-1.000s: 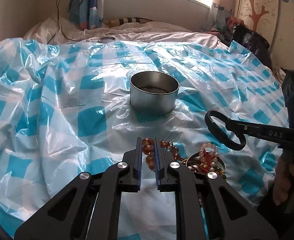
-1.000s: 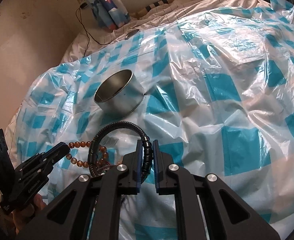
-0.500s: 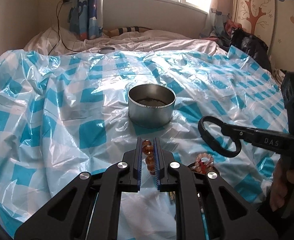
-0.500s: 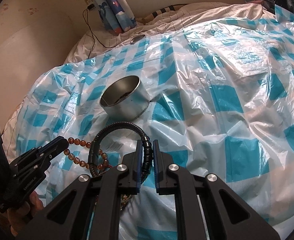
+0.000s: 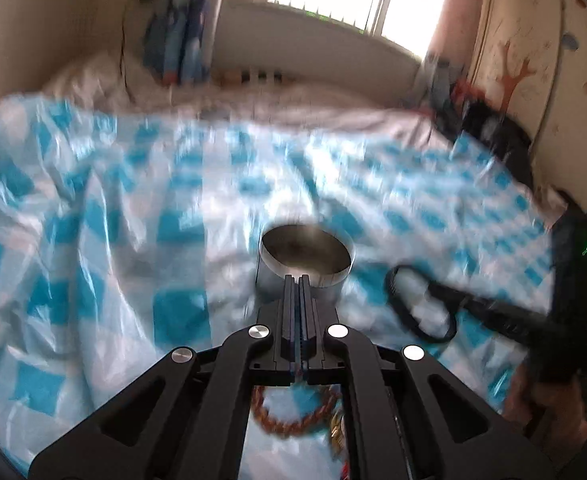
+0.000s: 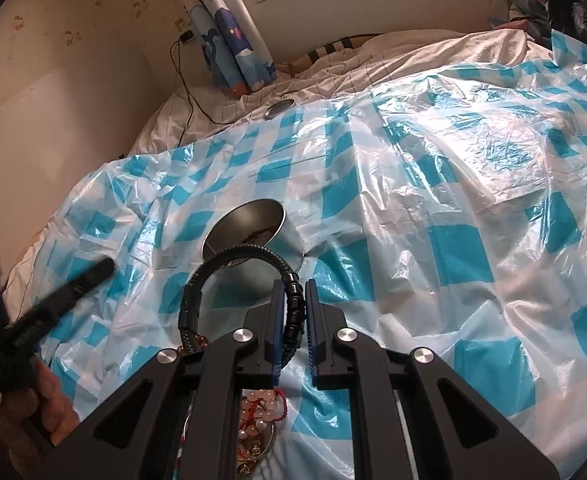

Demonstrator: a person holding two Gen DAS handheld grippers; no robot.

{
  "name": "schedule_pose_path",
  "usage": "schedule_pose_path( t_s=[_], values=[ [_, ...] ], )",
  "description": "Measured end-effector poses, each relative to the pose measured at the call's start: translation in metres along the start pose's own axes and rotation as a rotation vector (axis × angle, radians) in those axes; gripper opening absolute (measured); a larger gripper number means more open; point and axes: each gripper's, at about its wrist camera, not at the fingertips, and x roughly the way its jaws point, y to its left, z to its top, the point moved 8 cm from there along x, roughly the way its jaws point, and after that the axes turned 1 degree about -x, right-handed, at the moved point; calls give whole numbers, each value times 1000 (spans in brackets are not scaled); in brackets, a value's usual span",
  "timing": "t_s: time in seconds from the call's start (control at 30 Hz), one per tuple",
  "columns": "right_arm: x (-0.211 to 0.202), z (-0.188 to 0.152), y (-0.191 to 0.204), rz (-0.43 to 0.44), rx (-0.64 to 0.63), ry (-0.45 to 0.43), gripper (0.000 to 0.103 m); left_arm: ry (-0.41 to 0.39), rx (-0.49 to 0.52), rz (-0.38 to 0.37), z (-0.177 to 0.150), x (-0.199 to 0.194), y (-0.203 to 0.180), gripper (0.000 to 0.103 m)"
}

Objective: Organize jewelry
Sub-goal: 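Carry the amber bracelet over the silver tin and open the left gripper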

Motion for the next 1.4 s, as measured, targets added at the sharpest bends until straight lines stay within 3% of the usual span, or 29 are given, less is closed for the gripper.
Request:
schedule_pose_path(
  t_s=[0.1,0.17,0.2,0.23,0.47,0.5,0.6,0.7,0.8,0.83,0.87,1.0,1.27,1.4],
  values=[
    [2,-3,2,10,2,14,13,106,29,7,-23,19,1,7],
    [2,-4,3,18,0,17,14,154,69,46,-36,27,2,29],
    [2,-4,4,20,0,16,14,172,80,57,-42,31,2,47],
    [1,-4,4,24,1,13,14,184,88,63,-46,34,2,52],
    [10,-12,-7,5,36,65,14,315,145,133,-80,61,8,51],
    [11,-13,-10,-4,44,68,14,311,160,138,-81,60,5,45],
    [27,-28,-22,-35,88,170,25,315,162,108,-83,59,0,10],
    [28,-29,-26,-17,119,172,27,302,146,87,-82,55,0,10],
    [30,-33,-32,-72,105,185,25,255,89,42,-72,43,2,10],
    [31,-34,-34,-90,95,190,16,239,73,29,-67,41,2,10],
    [31,-34,-35,-103,87,191,15,209,49,4,-61,35,3,10],
    [22,-27,-28,-150,17,130,14,128,0,-43,-45,19,3,10],
    [-8,-1,-13,-127,-25,-48,14,-39,-42,-137,3,-5,-4,10],
    [-16,5,-11,-118,-22,-84,14,-97,-53,-179,33,-5,-12,10]
  ],
)
